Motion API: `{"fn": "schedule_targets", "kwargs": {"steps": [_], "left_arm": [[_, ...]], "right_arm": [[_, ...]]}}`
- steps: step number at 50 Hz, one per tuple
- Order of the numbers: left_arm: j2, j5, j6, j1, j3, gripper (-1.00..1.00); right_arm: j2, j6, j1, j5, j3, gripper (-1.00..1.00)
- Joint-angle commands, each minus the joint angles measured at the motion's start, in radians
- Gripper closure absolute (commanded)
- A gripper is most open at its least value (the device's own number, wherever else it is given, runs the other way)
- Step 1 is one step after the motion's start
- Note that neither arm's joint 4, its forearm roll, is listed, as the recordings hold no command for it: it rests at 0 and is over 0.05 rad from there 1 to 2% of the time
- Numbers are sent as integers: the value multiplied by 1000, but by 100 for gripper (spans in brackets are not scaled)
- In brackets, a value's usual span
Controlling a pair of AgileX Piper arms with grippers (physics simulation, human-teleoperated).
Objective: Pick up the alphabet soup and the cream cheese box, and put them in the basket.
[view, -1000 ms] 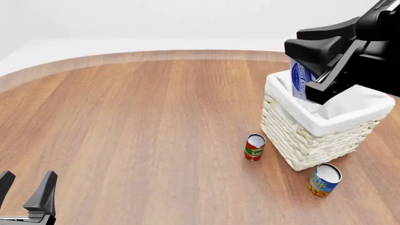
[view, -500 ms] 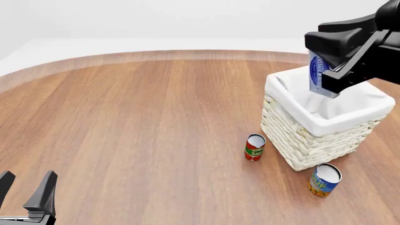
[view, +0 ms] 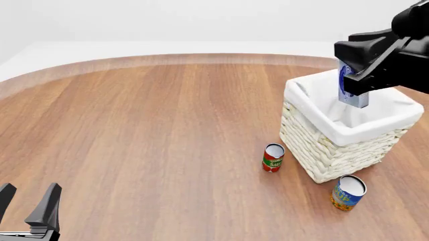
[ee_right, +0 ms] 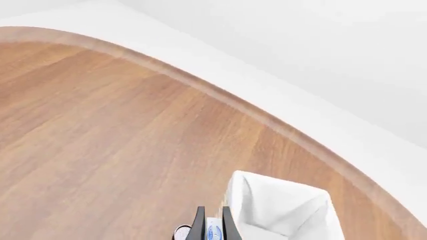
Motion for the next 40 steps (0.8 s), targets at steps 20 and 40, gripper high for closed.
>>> {"fn": "schedule_targets", "kwargs": {"steps": [20, 40], "left_arm": [[0, 0, 0, 0, 0, -100], [0, 0, 0, 0, 0, -100]], "right_arm": [[36, 48, -92, -48, 75, 100], [77, 91, -144, -89, 99, 100]]}}
